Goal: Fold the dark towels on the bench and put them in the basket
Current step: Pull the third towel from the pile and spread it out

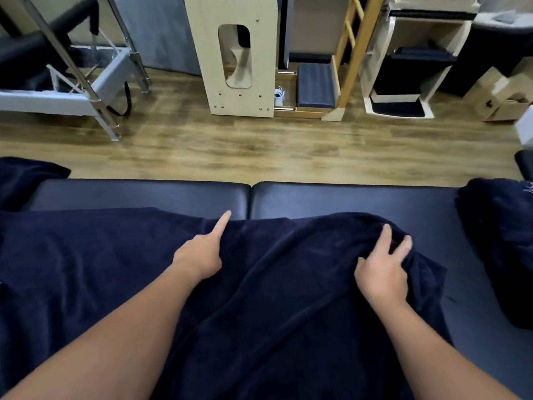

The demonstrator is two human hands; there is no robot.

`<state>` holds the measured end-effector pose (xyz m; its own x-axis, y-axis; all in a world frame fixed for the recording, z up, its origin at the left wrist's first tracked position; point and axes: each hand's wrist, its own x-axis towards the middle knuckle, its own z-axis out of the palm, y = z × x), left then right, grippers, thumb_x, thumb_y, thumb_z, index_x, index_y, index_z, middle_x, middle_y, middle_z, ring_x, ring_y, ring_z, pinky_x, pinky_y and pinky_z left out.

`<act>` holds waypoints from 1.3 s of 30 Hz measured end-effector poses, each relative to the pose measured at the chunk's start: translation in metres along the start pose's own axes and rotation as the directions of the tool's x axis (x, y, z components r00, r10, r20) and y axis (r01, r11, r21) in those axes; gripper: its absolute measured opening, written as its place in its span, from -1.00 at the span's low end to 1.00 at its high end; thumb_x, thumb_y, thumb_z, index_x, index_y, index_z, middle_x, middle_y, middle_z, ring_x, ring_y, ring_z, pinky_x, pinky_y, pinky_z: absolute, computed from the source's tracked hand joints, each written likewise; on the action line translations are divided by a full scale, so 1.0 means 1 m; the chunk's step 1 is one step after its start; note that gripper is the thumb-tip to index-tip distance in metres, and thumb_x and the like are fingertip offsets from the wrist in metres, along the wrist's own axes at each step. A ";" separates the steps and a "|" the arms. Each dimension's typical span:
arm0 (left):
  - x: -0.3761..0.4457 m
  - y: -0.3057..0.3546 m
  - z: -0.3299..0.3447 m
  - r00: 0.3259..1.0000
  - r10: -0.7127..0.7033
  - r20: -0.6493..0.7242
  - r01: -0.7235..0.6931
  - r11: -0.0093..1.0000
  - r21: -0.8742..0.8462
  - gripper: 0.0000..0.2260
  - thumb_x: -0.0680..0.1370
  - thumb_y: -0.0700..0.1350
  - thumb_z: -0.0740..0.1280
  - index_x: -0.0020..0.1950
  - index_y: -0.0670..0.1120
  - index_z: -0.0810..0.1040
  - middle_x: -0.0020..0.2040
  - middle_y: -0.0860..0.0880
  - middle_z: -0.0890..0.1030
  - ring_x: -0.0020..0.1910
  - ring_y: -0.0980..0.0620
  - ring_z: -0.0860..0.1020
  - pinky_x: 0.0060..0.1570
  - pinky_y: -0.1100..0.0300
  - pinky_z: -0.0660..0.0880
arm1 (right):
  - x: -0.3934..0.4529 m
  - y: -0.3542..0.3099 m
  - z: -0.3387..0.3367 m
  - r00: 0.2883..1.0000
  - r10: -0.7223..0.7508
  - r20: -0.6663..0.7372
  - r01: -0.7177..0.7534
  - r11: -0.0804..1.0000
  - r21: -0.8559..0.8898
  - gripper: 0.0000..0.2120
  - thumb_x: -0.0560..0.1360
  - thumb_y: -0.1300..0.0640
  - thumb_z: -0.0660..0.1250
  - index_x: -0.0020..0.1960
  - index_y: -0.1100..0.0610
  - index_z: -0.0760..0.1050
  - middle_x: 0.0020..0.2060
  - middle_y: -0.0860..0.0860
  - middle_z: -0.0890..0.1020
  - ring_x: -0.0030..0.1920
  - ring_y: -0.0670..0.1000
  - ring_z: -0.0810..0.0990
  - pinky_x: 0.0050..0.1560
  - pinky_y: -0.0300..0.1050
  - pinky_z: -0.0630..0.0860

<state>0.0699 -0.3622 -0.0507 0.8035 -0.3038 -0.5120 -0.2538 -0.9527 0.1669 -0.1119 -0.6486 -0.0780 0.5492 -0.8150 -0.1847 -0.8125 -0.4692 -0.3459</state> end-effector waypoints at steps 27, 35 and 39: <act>0.089 0.061 -0.057 0.971 0.212 0.107 -0.218 0.974 0.053 -0.82 0.61 0.00 0.32 0.14 -0.06 0.48 -0.27 -0.04 0.64 -0.51 0.02 0.64 -0.05 0.08 0.62 | 0.088 -0.025 -0.040 0.968 0.070 0.240 0.021 0.934 -0.358 -0.85 0.47 0.10 0.26 0.03 0.02 0.52 0.01 0.08 0.64 -0.10 0.20 0.51 -0.14 -0.03 0.49; 0.107 0.096 -0.073 0.947 0.272 -0.172 -0.303 0.932 -0.198 -0.70 0.58 0.19 0.32 0.12 -0.02 0.51 -0.26 -0.05 0.66 -0.39 -0.04 0.66 -0.13 0.05 0.62 | 0.128 -0.046 -0.060 0.979 -0.049 -0.199 0.024 0.992 -0.125 -0.80 0.62 0.12 0.20 0.15 0.10 0.55 0.05 0.19 0.63 0.01 0.30 0.59 -0.14 -0.02 0.40; 0.084 0.127 -0.055 0.913 0.332 0.238 -0.324 0.943 -0.072 -0.57 0.58 0.10 0.38 0.40 0.04 0.40 -0.40 -0.09 0.66 -0.53 -0.05 0.63 -0.42 0.09 0.64 | 0.125 -0.046 -0.055 0.980 -0.017 0.200 0.077 0.951 -0.299 -0.68 0.45 0.24 0.26 0.17 0.04 0.55 0.10 0.09 0.57 -0.02 0.20 0.54 -0.08 -0.02 0.49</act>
<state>0.1352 -0.5082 -0.0261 0.5211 -0.5944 -0.6125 -0.4608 -0.8000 0.3843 -0.0167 -0.7474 -0.0350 0.5909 -0.7226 -0.3588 -0.7887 -0.6110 -0.0684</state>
